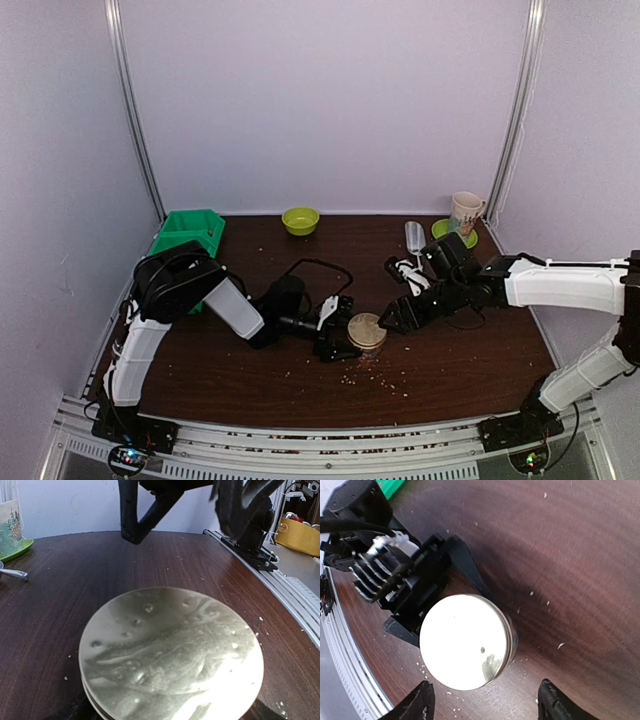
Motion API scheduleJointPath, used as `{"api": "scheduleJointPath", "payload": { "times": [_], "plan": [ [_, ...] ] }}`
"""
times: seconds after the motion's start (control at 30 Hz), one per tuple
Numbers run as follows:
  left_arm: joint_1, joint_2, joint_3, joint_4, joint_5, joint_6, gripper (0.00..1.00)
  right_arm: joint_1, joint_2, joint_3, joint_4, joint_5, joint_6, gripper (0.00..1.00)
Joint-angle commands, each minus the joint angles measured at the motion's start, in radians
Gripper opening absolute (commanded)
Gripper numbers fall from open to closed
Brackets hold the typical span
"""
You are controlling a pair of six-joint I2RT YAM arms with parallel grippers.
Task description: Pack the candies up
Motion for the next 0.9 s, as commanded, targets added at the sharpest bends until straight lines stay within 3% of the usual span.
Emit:
{"api": "scheduleJointPath", "payload": {
  "times": [0.0, 0.33, 0.47, 0.87],
  "plan": [
    [0.0, 0.066, -0.018, -0.191, -0.055, -0.03, 0.81, 0.012, -0.058, -0.053, 0.095, 0.076, -0.066, 0.76],
    [0.017, 0.072, -0.025, -0.162, -0.056, -0.057, 0.81, 0.104, -0.08, -0.103, 0.199, 0.148, -0.275, 0.91],
    [0.033, 0.071, -0.043, -0.127, -0.064, -0.081, 0.81, 0.114, -0.073, -0.11, 0.264, 0.191, -0.33, 0.93],
    [0.049, 0.059, -0.061, -0.161, -0.117, -0.05, 0.81, 0.113, 0.086, 0.028, 0.215, 0.226, -0.425, 0.95]
  ]
}}
